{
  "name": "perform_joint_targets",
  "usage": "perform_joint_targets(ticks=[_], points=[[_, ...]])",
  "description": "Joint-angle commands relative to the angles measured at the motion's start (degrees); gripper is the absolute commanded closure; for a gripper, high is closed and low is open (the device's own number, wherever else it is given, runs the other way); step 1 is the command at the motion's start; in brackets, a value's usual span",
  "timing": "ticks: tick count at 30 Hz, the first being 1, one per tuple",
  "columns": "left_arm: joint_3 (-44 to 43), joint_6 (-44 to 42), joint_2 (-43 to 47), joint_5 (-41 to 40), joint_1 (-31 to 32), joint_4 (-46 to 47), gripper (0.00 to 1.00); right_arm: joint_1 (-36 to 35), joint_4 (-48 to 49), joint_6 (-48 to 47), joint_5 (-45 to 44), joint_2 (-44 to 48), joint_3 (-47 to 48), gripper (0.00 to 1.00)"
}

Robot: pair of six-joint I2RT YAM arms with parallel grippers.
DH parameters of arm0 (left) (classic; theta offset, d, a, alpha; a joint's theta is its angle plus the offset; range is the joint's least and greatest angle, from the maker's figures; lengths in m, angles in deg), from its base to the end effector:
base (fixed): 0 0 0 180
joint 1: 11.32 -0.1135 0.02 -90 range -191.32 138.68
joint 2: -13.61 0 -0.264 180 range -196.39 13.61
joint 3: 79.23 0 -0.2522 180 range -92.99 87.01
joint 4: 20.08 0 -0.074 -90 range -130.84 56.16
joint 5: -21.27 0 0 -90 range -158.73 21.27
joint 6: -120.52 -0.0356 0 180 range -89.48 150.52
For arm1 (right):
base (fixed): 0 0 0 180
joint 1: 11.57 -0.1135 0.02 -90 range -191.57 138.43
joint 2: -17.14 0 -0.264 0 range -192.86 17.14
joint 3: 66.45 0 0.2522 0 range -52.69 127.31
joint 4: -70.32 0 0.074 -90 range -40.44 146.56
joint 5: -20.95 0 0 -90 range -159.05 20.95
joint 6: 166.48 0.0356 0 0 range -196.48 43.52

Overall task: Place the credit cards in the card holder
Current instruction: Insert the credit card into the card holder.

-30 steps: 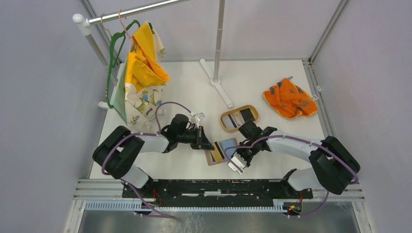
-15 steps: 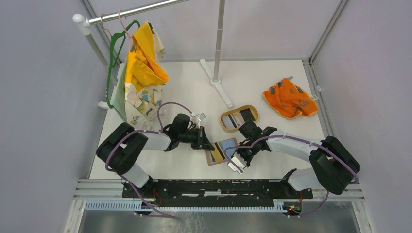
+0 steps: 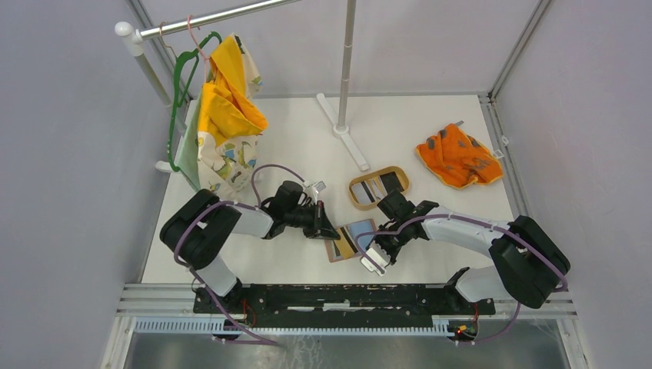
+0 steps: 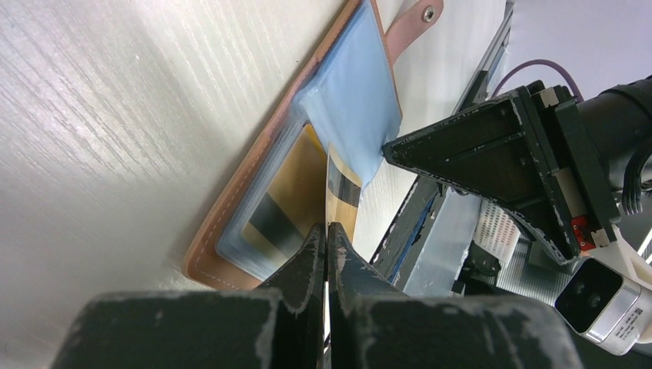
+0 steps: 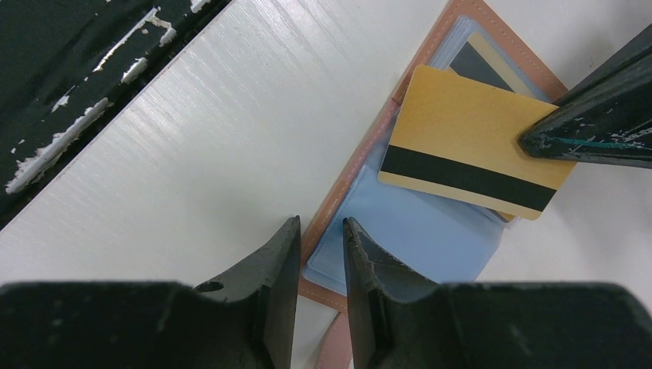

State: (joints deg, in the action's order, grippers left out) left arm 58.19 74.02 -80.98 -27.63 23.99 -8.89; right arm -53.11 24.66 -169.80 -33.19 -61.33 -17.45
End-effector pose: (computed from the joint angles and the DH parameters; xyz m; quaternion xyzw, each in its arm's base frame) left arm 0.2090 -0.1767 0.1120 0.0849 0.8597 -0.4940 0.0984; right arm 0.1457 0.1570 0.1487 -0.8865 0.3253 0.2209 0.2441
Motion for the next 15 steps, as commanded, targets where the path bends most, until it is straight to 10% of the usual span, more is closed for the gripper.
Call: perform_joint_targets(ticks=[1,15], points=[[-1.68,2.72,-1.45,0.84,-0.24,3.77,0.98,-0.18,-1.5,-0.55,-1.01,0.78,-0.17,0.67],[-3.07,4.23,-4.53,2.22,-0.23,5.75,0.98,-0.14,-1.48,-0.65,-0.78,1.03,-0.16,0.66]])
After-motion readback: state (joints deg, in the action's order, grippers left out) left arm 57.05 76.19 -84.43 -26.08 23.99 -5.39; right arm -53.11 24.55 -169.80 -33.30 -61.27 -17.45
